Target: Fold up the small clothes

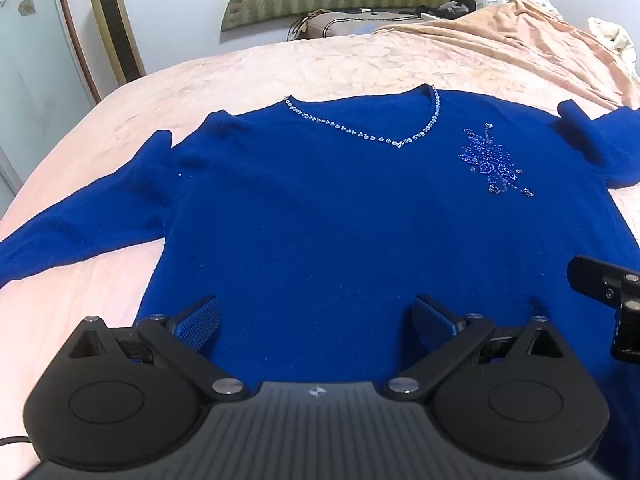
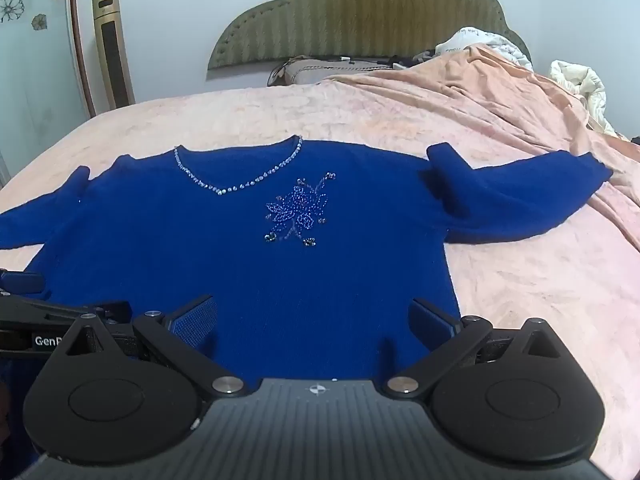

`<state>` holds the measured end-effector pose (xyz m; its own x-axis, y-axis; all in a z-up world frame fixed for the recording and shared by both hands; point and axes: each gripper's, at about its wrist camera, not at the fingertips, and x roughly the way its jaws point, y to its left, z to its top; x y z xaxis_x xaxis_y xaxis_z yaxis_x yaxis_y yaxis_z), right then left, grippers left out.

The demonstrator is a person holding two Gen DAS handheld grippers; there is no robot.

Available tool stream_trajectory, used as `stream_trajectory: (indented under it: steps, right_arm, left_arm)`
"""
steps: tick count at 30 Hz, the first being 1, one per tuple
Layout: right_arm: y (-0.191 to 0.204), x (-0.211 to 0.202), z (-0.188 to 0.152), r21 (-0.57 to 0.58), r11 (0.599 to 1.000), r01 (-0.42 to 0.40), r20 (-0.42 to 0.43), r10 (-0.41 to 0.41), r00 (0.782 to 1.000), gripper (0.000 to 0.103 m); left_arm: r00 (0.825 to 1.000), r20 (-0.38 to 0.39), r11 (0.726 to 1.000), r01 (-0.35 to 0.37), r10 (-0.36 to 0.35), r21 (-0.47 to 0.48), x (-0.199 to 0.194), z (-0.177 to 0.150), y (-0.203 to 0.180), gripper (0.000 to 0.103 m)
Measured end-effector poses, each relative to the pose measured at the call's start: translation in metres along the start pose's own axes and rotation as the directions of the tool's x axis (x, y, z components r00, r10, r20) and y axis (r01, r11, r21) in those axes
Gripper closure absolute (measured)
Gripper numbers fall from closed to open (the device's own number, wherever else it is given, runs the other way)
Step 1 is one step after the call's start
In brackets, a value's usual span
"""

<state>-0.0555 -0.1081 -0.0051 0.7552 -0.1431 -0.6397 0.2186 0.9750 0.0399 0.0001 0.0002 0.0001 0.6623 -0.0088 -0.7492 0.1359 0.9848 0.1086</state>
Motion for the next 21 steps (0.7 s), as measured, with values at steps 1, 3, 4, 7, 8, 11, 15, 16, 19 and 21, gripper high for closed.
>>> stream_trajectory:
  steps: [1, 3, 4, 7, 8, 11, 15, 16, 19, 21]
  right_arm:
    - [-0.002, 0.0, 0.0, -0.002, 1.0, 0.002, 0.002, -0.002, 1.0, 0.0]
    - [-0.004, 0.001, 0.001, -0.027, 0.999, 0.022, -0.008, -0.023, 1.0, 0.0]
    - [-0.004, 0.001, 0.001, -0.024, 0.999, 0.023, -0.008, -0.023, 1.0, 0.0]
    - [-0.005, 0.002, -0.001, -0.018, 1.0, 0.022, -0.008, -0.022, 1.0, 0.0]
    - [-0.006, 0.003, -0.001, -0.015, 1.0, 0.022, -0.01, -0.022, 1.0, 0.0]
    - [-0.007, 0.002, -0.003, -0.003, 1.0, 0.016, -0.015, -0.016, 1.0, 0.0]
    - [-0.016, 0.004, -0.002, 0.025, 1.0, -0.007, -0.025, 0.008, 1.0, 0.0]
    - [-0.017, 0.003, -0.002, 0.028, 1.0, -0.011, -0.024, 0.011, 1.0, 0.0]
    - [-0.017, 0.003, -0.003, 0.03, 0.999, -0.012, -0.022, 0.012, 1.0, 0.0]
    - [-0.017, 0.004, -0.003, 0.028, 1.0, -0.01, -0.027, 0.011, 1.0, 0.0]
  left_arm:
    - [1.0, 0.0, 1.0, -0.002, 0.002, 0.003, 0.0, 0.0, 0.0, 0.0]
    - [1.0, 0.001, 1.0, -0.006, 0.006, 0.009, 0.0, 0.0, 0.0, 0.0]
    - [1.0, -0.001, 1.0, -0.009, 0.009, 0.01, 0.001, 0.002, 0.001, 0.0]
    - [1.0, -0.004, 1.0, -0.007, 0.007, 0.013, 0.002, 0.003, 0.002, 0.0]
    - [1.0, -0.005, 1.0, -0.006, 0.007, 0.014, 0.002, 0.004, 0.003, 0.0]
    - [1.0, -0.002, 1.0, -0.014, 0.014, 0.003, 0.002, -0.002, -0.001, 0.0]
    - [1.0, -0.007, 1.0, -0.012, 0.012, -0.001, 0.005, -0.002, -0.001, 0.0]
    - [1.0, -0.007, 1.0, -0.013, 0.013, 0.0, 0.005, -0.003, -0.001, 0.0]
    - [1.0, -0.008, 1.0, -0.015, 0.015, 0.003, 0.006, -0.004, -0.003, 0.0]
    - [1.0, -0.01, 1.0, -0.016, 0.016, 0.001, 0.006, -0.004, -0.003, 0.0]
